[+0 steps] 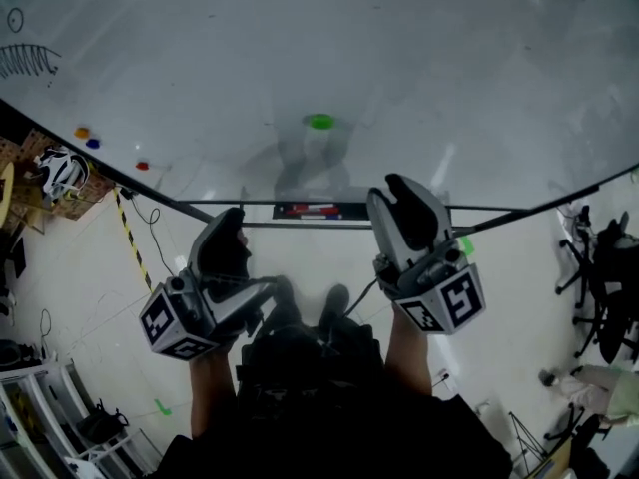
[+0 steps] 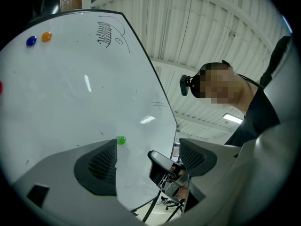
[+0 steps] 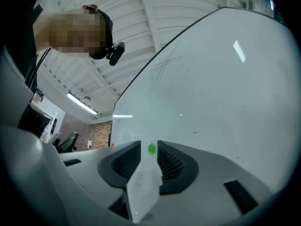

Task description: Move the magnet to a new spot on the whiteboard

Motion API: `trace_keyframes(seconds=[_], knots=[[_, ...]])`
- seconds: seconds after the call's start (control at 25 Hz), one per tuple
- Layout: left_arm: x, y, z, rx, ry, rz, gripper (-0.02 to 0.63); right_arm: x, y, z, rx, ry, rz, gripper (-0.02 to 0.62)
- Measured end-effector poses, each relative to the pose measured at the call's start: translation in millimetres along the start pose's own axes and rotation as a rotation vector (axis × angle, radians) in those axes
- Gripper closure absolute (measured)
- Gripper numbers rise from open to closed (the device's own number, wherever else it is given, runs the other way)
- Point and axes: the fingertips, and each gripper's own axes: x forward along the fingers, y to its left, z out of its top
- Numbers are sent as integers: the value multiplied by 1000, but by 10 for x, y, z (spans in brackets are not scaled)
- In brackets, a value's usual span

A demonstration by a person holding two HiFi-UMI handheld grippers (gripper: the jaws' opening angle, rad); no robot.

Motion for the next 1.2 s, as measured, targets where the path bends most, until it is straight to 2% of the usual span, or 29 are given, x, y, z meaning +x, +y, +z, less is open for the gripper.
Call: trace_keyframes(seconds=[0.16,0.36,0.72,0.96,1.2], knots=[[-148,-76,43,3,-7,21,192,-46,98,-4,38,-18,19,463],[-262,-116,72,0,-33,-16,192,-111,226,15,17,-30,17,469],[-990,-238,312,-41,-78,-97,192,-208,1075,24,5,-26,3,480],[-1593,-359,367,-113,-84,-155,192,-422,1793,-95,0,2,-42,492],[-1982,-518,293,-220,-84,-214,192,-643,2267,-165,-2,41,-82,495]])
